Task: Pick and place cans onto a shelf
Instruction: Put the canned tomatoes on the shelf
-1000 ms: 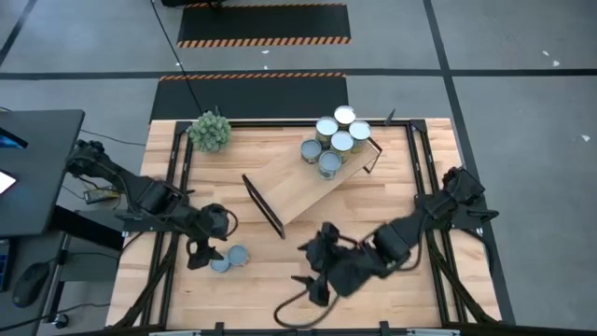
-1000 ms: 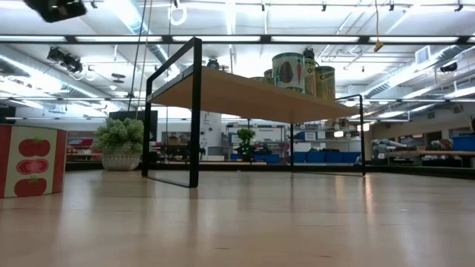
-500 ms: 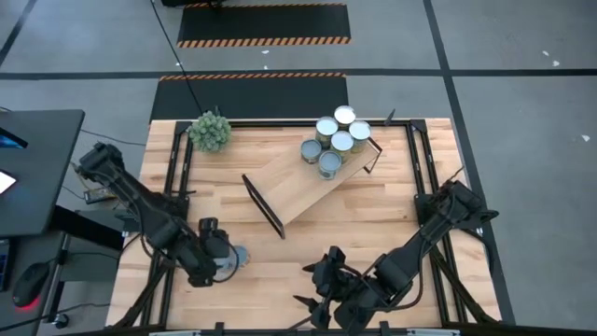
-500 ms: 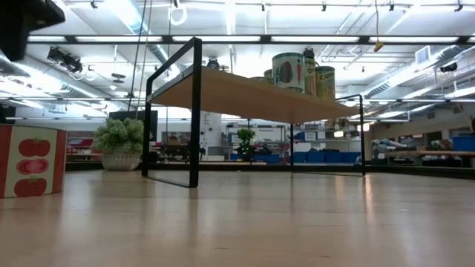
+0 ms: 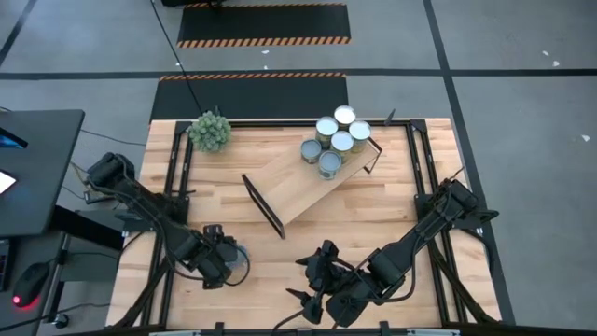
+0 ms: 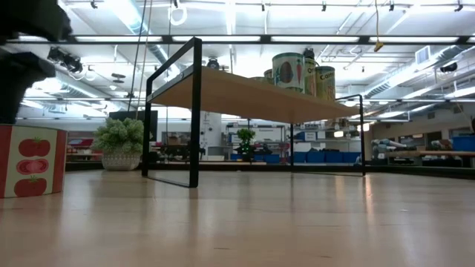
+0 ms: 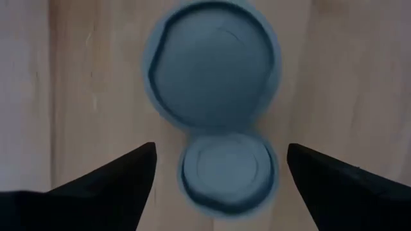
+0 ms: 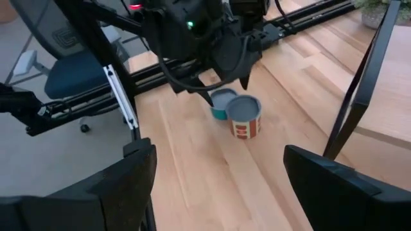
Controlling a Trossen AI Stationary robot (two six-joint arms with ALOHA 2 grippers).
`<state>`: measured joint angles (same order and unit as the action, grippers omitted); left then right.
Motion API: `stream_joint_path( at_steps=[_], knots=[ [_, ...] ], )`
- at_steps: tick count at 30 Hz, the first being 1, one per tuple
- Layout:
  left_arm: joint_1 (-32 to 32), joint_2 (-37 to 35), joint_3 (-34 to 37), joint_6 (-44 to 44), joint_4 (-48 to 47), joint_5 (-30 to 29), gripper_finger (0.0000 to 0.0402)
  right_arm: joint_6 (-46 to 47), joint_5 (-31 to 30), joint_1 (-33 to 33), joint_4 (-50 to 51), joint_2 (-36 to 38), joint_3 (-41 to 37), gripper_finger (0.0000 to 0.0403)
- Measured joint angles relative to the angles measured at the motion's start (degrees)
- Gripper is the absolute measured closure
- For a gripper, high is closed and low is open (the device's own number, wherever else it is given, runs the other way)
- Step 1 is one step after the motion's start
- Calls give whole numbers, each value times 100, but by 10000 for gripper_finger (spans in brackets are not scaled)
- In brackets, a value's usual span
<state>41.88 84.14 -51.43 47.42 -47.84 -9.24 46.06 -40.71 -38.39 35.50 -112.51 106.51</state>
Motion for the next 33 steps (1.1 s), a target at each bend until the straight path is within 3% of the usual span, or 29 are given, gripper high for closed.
stream_joint_path(
  at_steps=[10,24,33],
  knots=[
    [-346,-2,121,-38,735,-673,42,-80,26,31,-24,0,1,55],
    [-508,494,121,-506,1475,-710,44,-80,31,33,-35,0,1,55],
    [-515,597,121,-518,1775,-712,88,-78,33,33,-35,0,1,55]
  ],
)
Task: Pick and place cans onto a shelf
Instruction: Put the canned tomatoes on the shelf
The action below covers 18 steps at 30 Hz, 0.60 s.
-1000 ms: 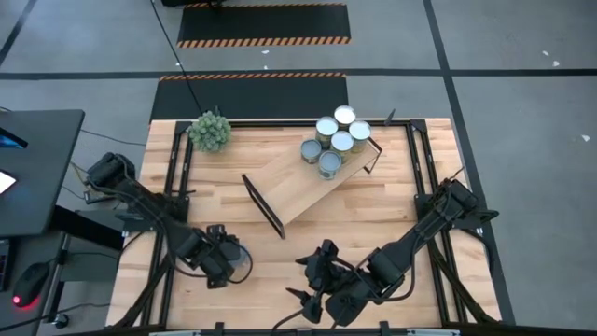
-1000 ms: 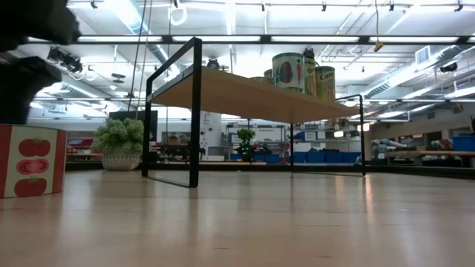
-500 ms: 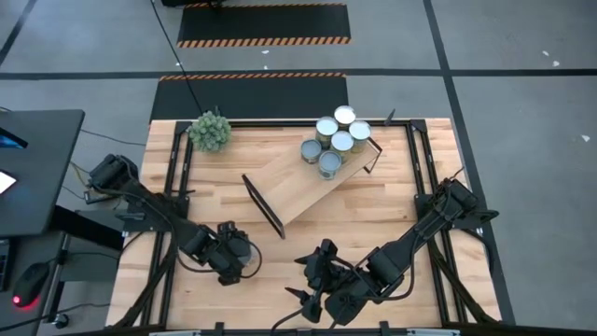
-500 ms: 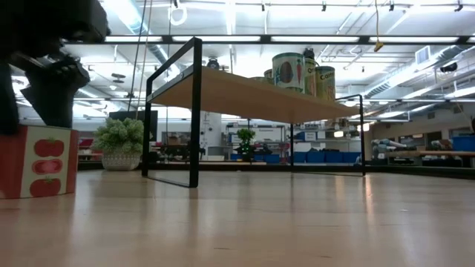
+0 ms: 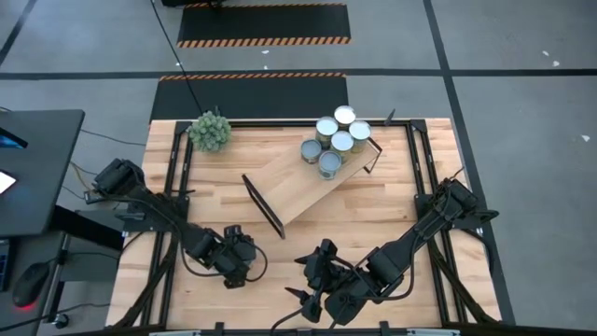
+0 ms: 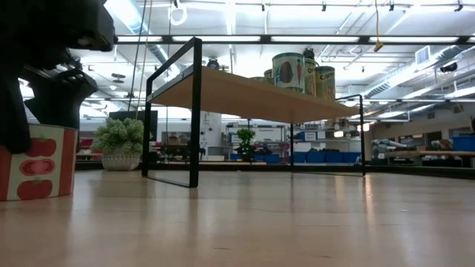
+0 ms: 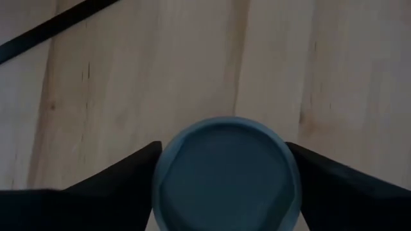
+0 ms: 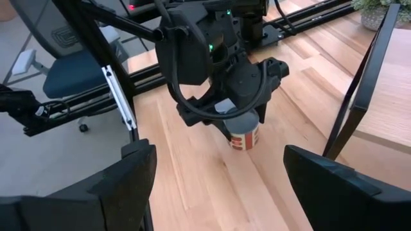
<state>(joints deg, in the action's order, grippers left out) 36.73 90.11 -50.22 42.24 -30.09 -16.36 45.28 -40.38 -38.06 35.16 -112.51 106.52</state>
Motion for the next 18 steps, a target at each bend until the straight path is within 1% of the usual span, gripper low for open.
stream_joint_path(
  at_steps=[4,10,14,18],
  knots=[
    [0,-2,-2,68,-2,31,112,0,0,0,2,0,0,55],
    [-7,-105,-226,76,-172,192,112,2,19,1,45,2,0,55],
    [-62,-294,-669,-250,-194,641,112,207,291,-6,246,87,0,55],
    [-208,-365,-1307,-433,-194,1328,112,714,482,-15,907,244,2,55]
  ],
)
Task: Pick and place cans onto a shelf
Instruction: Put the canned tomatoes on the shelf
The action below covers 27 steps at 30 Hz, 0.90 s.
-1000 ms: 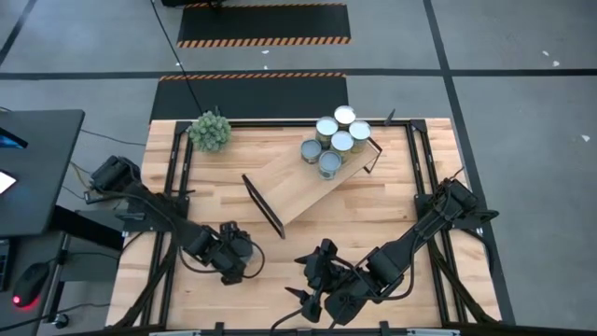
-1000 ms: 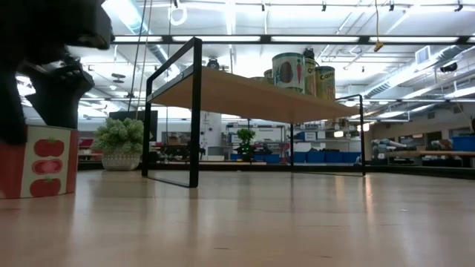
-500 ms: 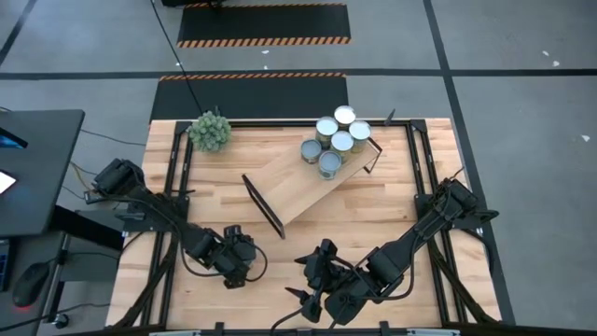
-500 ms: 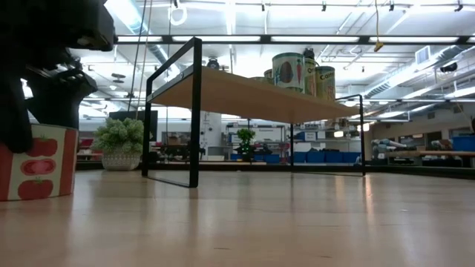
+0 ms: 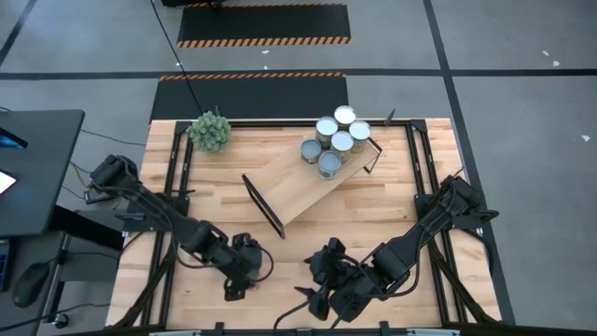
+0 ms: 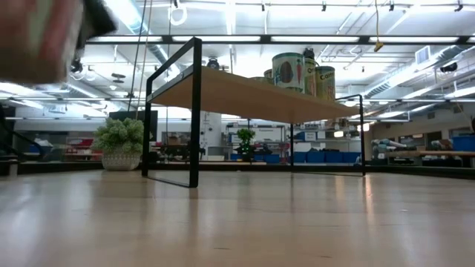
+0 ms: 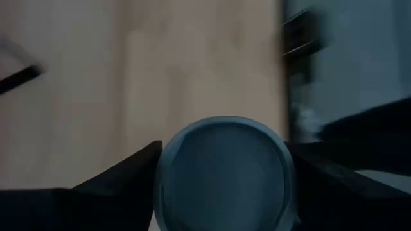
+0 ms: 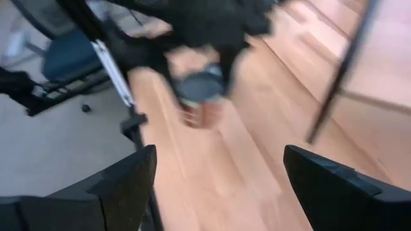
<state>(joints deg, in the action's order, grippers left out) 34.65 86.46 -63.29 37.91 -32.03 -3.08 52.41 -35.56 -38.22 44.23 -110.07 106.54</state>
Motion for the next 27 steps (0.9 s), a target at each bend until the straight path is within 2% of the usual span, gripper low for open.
stream_joint_path(
  at_steps=[4,10,12,19,24,27],
  knots=[
    [-198,0,-662,18,-115,514,112,440,-8,-44,860,262,0,55],
    [-612,0,-1608,-70,-271,548,112,788,-47,-161,1758,609,4,55],
    [-787,0,-1848,-162,-329,384,112,982,-86,-192,2086,685,4,55],
    [-1613,0,-2314,-857,-422,-928,112,1514,-93,-308,2786,857,4,55],
    [-2452,101,-2316,-1303,-416,-956,111,1566,-107,-304,2827,862,4,55],
    [-2887,225,-2314,-1493,-354,-716,111,1873,-174,-286,3061,861,4,55]
  ],
)
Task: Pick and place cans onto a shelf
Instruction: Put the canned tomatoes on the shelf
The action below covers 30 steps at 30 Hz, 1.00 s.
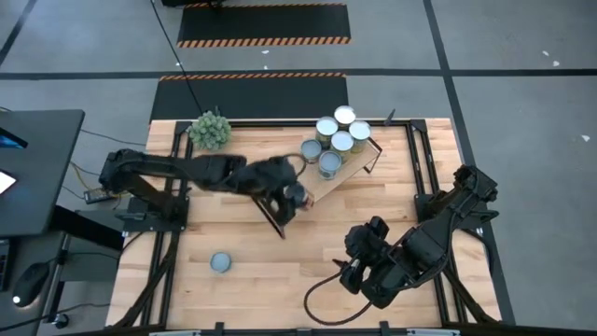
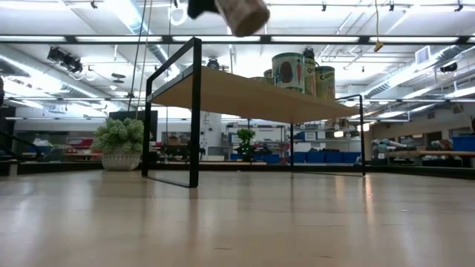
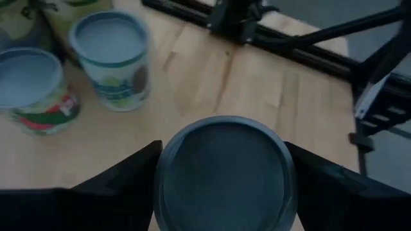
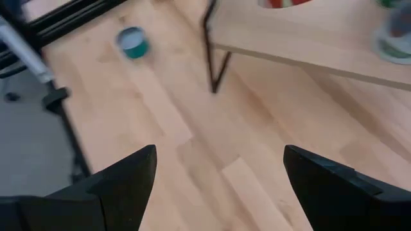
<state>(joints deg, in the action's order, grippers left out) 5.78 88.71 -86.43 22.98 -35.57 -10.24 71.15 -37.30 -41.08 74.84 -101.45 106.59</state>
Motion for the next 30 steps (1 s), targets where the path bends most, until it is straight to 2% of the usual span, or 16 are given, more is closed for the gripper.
stream_joint_path(
  at_steps=[5,14,26,30],
  knots=[
    [-549,333,-1,-308,-31,340,111,519,-221,9,448,-2,-2,55],
    [-1094,916,4,-572,27,601,111,585,-218,85,546,-2,-2,55],
    [-1089,999,0,-1448,142,448,109,567,-250,179,562,-8,-4,55],
    [-977,1010,2,-1907,192,125,86,565,-272,181,532,-8,-4,55]
  ],
)
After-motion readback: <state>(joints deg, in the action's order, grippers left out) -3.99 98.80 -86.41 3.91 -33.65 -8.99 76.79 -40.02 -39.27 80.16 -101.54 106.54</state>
